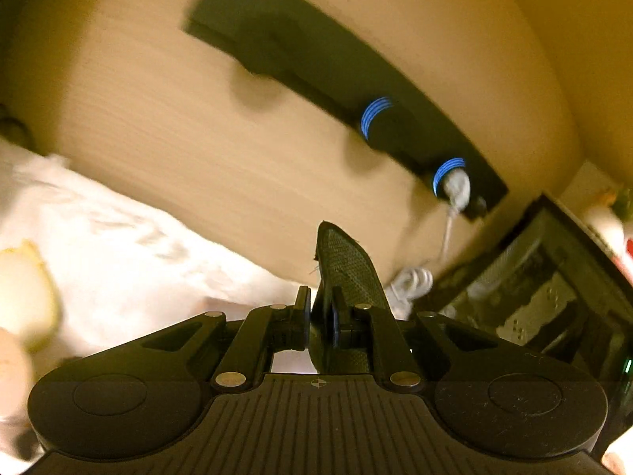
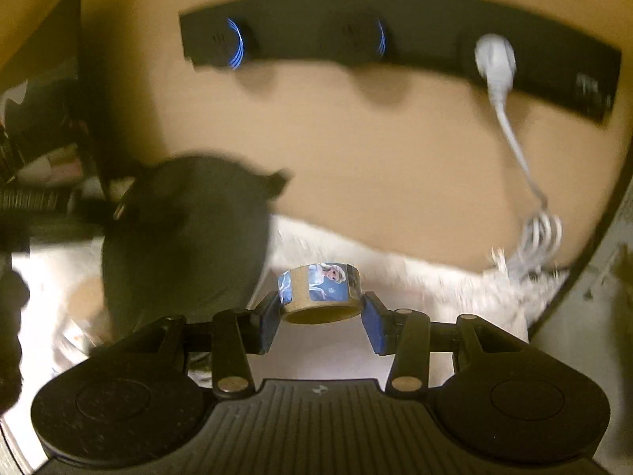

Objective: Organize soft objects

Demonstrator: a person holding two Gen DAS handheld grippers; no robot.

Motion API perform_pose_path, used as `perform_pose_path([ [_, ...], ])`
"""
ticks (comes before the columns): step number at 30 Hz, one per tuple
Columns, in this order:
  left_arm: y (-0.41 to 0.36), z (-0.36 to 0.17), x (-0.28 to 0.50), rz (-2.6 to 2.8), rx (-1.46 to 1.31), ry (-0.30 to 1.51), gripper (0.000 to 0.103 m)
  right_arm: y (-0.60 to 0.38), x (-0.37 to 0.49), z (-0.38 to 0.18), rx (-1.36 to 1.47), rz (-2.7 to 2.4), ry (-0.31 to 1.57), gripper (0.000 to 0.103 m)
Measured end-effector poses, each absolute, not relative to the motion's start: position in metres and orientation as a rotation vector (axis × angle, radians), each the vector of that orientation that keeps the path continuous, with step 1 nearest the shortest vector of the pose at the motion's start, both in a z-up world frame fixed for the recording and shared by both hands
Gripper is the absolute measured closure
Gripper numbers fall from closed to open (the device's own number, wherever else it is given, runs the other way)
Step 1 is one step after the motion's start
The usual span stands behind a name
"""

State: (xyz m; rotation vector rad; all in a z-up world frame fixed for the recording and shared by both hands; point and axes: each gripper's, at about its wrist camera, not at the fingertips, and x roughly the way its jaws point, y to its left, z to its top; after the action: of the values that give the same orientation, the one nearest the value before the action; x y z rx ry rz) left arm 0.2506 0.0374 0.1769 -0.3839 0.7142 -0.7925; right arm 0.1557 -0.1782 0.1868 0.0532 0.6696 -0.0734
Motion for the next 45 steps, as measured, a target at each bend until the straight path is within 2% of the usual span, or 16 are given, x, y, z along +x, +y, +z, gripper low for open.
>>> perform_pose_path([
  [7,-0.011,0.156,0.271,-0.786,-0.33,0.786,0.089,-0.19,0.164,0.13,0.057,-0.092,0.756,0.058],
  [10,-0.038,0.119,0.289,-0.736,-0.252,0.934,0.084,-0.191,0.165,0.102,0.063,-0.139,0.831,0.043],
  [12,-0.057,0.092,0.289,-0.699,-0.101,0.988,0.083,-0.192,0.167,0.083,0.065,-0.15,0.873,0.043],
  [17,-0.066,0.072,0.275,-0.679,0.024,0.948,0.083,-0.192,0.153,0.069,0.068,-0.164,0.897,0.037],
  [22,-0.053,0.108,0.262,-0.719,-0.017,0.83,0.083,-0.189,0.134,0.079,0.083,-0.185,0.836,0.036],
  [25,-0.023,0.136,0.249,-0.711,-0.073,0.729,0.083,-0.179,0.122,0.089,0.054,-0.189,0.784,0.031],
  [31,0.067,0.161,0.223,-0.628,-0.161,0.633,0.083,-0.148,0.121,0.091,0.077,-0.12,0.757,0.029],
  [38,0.188,0.14,0.201,-0.385,-0.245,0.646,0.083,-0.079,0.134,0.076,0.034,0.039,0.796,0.028],
  [45,0.262,0.099,0.176,-0.186,-0.237,0.718,0.083,-0.007,0.146,0.052,-0.061,0.19,0.861,0.028],
])
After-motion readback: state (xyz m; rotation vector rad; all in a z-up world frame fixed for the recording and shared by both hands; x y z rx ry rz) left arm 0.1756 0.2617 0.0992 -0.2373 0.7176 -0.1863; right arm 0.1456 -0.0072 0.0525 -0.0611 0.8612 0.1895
